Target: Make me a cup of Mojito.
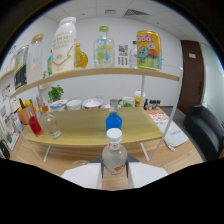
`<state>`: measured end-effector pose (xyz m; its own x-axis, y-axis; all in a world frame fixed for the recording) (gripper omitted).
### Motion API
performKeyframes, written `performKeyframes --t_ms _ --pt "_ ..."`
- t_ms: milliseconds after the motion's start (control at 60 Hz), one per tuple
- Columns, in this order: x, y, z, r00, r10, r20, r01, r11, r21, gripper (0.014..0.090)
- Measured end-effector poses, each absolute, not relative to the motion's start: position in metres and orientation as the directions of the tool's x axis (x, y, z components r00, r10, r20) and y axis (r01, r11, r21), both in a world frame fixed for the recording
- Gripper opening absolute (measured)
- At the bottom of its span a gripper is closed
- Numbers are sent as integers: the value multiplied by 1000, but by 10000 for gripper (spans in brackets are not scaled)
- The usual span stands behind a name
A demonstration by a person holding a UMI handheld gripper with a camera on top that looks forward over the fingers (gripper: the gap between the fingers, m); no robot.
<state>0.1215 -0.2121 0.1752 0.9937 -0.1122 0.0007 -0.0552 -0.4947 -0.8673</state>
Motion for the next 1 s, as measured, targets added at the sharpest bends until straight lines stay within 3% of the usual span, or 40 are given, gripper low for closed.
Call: performKeyframes --t_ms 233,417,550,667,850,1000 --pt "141 -229 135 984 -106 140 58 -553 -831 336" --pt "149 -221 157 879 -17 477 396 -532 -749 334" --pt "154 -209 186 628 55 777 705 -463 -537 334" --pt "151 -199 206 363 88 928 871 -385 -304 335" --pt "141 -188 210 -2 156 988 954 -297 49 336" --pt "125 -180 208 -285 177 942 928 -195 318 336"
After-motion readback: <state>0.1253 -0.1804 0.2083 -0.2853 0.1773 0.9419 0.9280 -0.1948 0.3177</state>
